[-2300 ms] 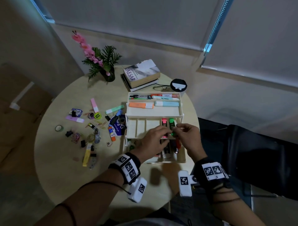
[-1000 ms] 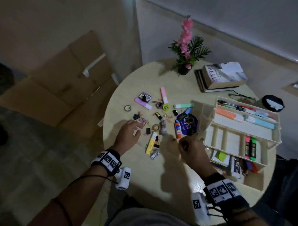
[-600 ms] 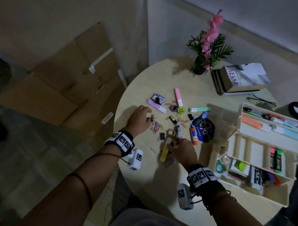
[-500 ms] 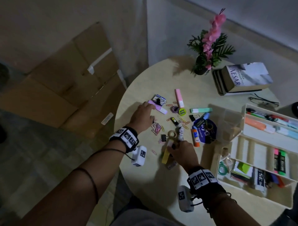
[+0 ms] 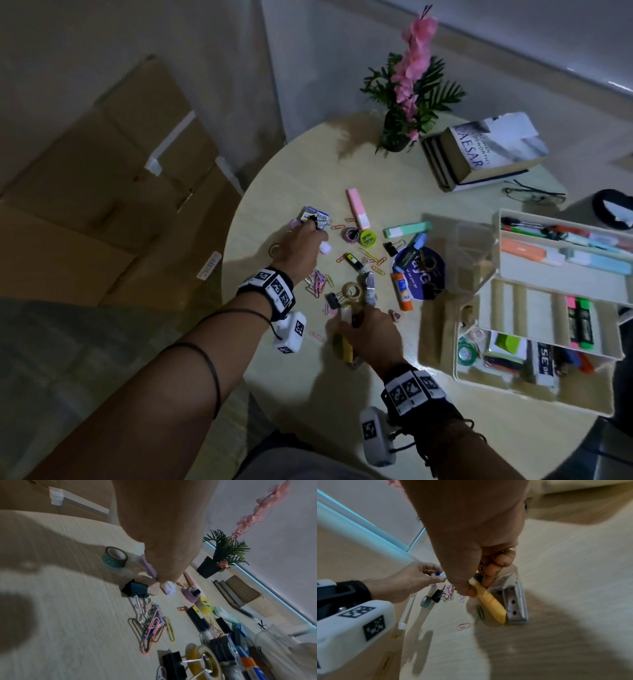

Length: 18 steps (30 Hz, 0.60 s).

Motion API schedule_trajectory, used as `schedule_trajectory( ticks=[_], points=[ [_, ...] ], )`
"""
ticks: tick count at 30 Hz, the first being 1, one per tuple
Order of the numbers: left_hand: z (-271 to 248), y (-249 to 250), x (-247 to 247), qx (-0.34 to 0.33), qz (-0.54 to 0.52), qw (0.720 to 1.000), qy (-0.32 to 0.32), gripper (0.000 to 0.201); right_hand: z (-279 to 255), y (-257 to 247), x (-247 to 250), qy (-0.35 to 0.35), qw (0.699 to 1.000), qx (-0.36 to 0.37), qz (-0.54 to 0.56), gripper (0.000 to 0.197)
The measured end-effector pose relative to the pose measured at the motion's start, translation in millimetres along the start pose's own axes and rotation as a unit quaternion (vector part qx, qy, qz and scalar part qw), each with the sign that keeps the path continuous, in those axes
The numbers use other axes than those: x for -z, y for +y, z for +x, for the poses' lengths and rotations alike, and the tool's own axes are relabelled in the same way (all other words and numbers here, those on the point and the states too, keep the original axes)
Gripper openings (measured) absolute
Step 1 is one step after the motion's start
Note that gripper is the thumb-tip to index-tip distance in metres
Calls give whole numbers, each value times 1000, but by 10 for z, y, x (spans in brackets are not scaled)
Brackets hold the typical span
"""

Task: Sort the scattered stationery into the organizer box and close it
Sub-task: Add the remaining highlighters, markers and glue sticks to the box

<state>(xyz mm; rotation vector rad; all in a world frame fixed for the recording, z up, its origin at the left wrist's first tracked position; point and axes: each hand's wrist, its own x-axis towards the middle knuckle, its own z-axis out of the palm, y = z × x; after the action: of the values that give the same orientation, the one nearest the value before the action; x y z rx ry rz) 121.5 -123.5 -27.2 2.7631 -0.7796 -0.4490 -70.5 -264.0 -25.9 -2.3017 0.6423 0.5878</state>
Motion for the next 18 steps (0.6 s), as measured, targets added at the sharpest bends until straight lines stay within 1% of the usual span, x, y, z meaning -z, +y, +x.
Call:
schedule_trajectory(
  ticks=[1, 3, 5, 7, 9, 11, 12, 14, 17, 18],
  points=[
    [15, 10, 18, 7, -5, 1000, -3, 42, 3, 25, 1, -2, 1000, 12, -6, 43],
    [31, 37, 67, 13, 1, 1000, -8, 38, 3, 62, -6, -7, 1000, 25, -10, 42],
    [25, 66, 92, 19, 23, 1000, -10, 34, -2, 75, -12, 1, 1000, 31, -3, 35],
    [20, 86, 97, 19, 26, 999, -10, 30, -4, 72, -20, 27, 999, 41, 8, 26],
    [11, 105, 92, 10, 40, 999, -15, 26, -9, 54, -26, 48, 997, 52, 13, 25],
    [-7, 105, 68, -3, 56, 998, -16, 25, -2, 60, -30, 54, 997, 49, 18, 12],
    [-25, 107, 60, -6, 55, 998, -12, 25, -6, 51, -19, 55, 997, 41, 23, 20],
    [-68, 119, 53, -10, 36, 999, 3, 24, -24, 71, -13, 45, 996, 30, 64, 43],
    [-130, 171, 112, -17, -9, 999, 40, 22, -86, 127, 15, 41, 989, 58, 126, 67],
    [-147, 200, 136, -19, -20, 998, 55, 24, -112, 151, 36, 39, 987, 67, 143, 71]
  ],
)
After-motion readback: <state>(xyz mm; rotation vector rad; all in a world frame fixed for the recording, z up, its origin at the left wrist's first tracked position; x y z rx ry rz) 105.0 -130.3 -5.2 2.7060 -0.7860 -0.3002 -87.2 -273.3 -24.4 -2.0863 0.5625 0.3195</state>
